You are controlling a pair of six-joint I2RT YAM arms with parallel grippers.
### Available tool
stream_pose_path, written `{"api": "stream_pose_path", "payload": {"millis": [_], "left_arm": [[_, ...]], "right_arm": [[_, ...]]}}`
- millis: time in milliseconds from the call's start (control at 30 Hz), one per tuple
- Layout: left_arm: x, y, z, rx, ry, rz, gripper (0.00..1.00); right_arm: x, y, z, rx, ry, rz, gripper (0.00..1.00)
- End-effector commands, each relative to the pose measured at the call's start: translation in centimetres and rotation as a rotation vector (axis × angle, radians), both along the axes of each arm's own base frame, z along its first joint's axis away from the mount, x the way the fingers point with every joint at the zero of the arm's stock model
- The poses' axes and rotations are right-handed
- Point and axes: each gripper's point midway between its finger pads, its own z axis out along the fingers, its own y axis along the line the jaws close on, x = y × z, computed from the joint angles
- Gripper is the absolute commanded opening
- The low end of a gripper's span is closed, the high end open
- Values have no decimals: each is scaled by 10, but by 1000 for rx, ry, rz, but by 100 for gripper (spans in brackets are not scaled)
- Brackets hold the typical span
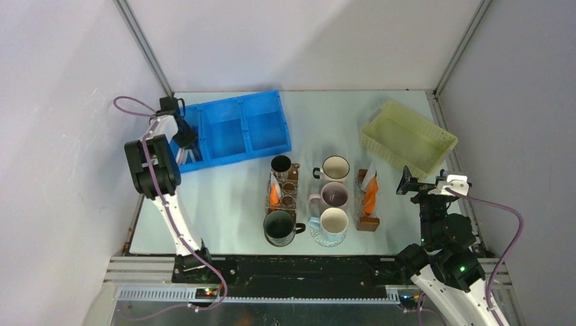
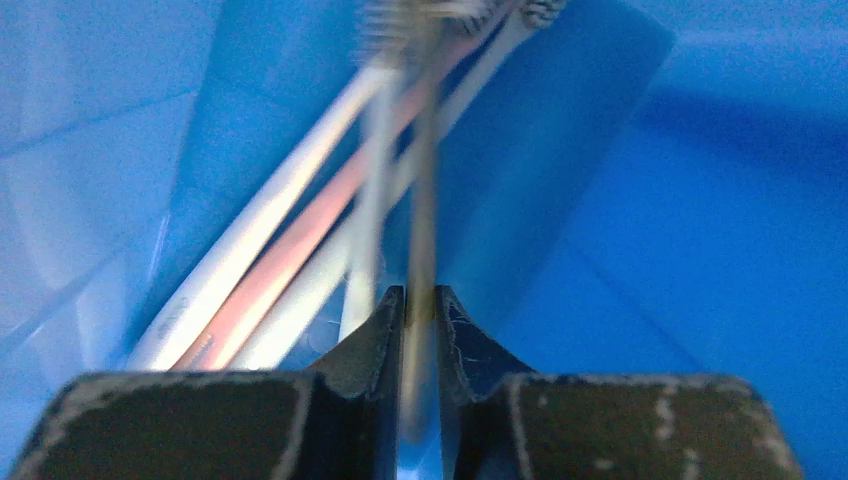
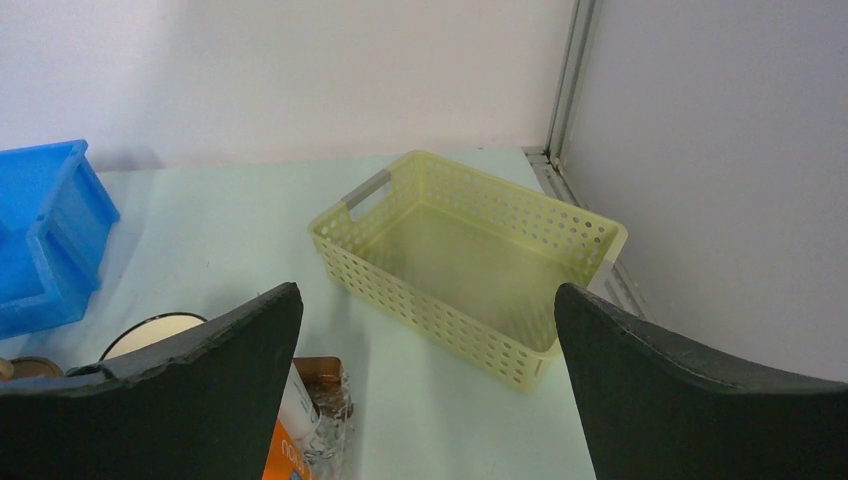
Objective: Prepare toiletry sets of a toothbrush and toothpaste on the tray
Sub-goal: Pick up the toothbrush from the storage box.
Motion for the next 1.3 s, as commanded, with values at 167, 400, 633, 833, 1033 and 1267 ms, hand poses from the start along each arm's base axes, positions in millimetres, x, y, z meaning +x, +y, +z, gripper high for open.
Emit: {"api": "stream_pose_path", "payload": {"millis": [167,400,633,833,1033,1267], "left_arm": [[-2,1,2,0,16,-32,25],[0,2,-3,0,27,-38,31],[-3,-2,0,-11,26,-67,16],[-3,8,44,80,-76,-56,1],[0,8,87,121,-215,-58,0],[-3,0,134,142,-384,-66,0]], "right_arm": [[1,2,5,5,-26,8,100],[1,2,6,6,-29,9,100],[0,2,7,11,-35,14,99],[-2,2,9,19,-47,19,99],[-5,1,12,28,-61,23,99],[-9,0,16,41,-85,30,100]]}}
